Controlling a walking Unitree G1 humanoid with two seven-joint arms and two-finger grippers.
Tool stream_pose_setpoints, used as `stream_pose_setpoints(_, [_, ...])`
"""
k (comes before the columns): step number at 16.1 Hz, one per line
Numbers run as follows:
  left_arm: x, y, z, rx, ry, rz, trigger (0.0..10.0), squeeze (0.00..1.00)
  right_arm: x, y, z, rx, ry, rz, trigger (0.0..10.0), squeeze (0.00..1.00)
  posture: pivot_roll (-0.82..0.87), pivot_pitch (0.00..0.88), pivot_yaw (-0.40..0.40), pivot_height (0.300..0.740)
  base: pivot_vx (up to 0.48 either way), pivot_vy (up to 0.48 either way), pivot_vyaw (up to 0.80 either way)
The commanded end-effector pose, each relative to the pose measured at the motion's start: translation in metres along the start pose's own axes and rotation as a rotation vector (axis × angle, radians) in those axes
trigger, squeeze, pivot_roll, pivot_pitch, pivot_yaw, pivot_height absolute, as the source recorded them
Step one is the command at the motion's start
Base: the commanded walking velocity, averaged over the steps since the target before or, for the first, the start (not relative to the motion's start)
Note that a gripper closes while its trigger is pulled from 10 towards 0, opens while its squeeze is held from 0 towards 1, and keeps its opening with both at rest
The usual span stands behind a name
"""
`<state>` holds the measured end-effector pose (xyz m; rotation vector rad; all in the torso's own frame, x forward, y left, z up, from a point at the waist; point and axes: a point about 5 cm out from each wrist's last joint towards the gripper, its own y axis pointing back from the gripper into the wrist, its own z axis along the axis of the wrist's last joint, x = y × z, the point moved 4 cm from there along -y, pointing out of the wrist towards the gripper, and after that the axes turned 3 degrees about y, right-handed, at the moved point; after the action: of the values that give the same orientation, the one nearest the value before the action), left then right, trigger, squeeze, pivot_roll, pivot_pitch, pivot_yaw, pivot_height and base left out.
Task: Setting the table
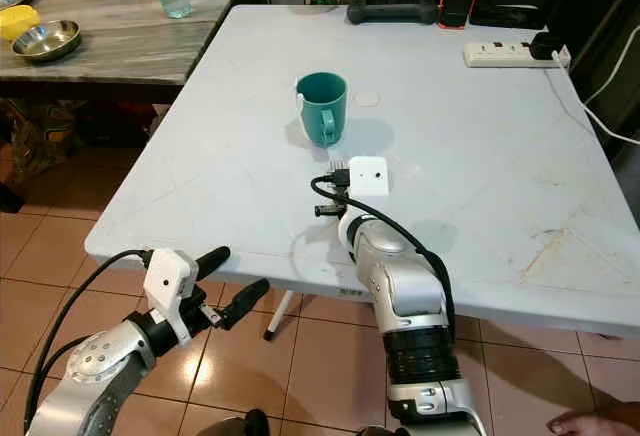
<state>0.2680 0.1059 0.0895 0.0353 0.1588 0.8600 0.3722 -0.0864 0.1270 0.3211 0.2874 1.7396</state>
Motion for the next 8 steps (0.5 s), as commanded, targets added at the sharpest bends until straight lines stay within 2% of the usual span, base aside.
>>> stream_pose_setpoints(1, [-0.001,0.002,-0.005,0.019,-0.003,-0.009,10.0,0.0,-0.003,-0.003,-0.05,0.187,-0.023,-0.01,0.0,0.0,-0.01,0.181,0.075,0.74,0.0,0.0,0.0])
stream_pose_setpoints(5, [-0.002,0.002,-0.005,0.019,-0.009,-0.02,10.0,0.0,-0.004,-0.002,-0.052,0.189,-0.053,-0.011,0.0,0.0,-0.02,0.176,0.073,0.74,0.0,0.0,0.0])
stream_pose_setpoints(7, [-0.002,0.001,-0.003,0.01,-0.014,-0.014,10.0,0.0,-0.002,-0.001,-0.038,0.114,-0.041,-0.002,0.0,0.0,-0.02,0.17,0.071,0.74,0.0,0.0,0.0])
stream_pose_setpoints(8, [0.002,0.0,0.003,-0.015,-0.022,0.006,10.0,0.0,0.004,0.003,-0.021,0.027,-0.021,0.037,0.0,0.0,-0.02,0.164,0.067,0.74,0.0,0.0,0.0])
